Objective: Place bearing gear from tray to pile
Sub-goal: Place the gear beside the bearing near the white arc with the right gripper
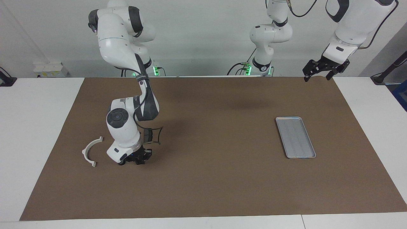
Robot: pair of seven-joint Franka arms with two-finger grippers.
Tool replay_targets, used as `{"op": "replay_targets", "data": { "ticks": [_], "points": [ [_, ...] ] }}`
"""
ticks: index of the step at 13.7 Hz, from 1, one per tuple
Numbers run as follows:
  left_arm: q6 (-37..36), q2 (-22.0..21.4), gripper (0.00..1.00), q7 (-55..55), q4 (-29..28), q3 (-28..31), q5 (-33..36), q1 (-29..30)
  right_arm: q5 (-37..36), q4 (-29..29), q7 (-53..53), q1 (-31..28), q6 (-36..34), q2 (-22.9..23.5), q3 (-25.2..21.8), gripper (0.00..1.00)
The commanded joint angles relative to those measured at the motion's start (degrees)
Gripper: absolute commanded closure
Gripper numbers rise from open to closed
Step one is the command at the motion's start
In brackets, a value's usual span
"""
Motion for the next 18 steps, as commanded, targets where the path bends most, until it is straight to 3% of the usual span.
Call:
{"op": "replay_targets", "data": {
  "ticks": [1,2,3,4,18],
  "points": [
    [-0.5,-1.5,0.0,0.7,-1.1,0.4,-0.8,-0.7,-0.2,-2.4,-0.7,-0.9,1.8,-1.0,0.7,1.0],
    [-0.2,-1.6,0.0,0.7,-1.3,0.4,-0.8,-0.7,-0.2,-2.4,-0.7,-0.9,1.8,-1.0,0.7,1.0],
    [0.0,-1.7,0.0,0.8,-1.6,0.4,-0.8,-0.7,-0.1,-2.3,-0.5,-0.9,1.8,-1.0,0.7,0.64],
    [0.1,-1.6,0.0,0.8,-1.4,0.4,-0.8,-0.7,0.4,-2.2,-0.3,-0.9,1.5,-1.1,0.7,0.01],
    [0.9,-1.8,0.0,0.8,-1.8,0.4,-3.7,-0.7,0.4,-2.1,-0.7,-1.7,-7.2,-8.7,0.7,0.0]
  ]
}}
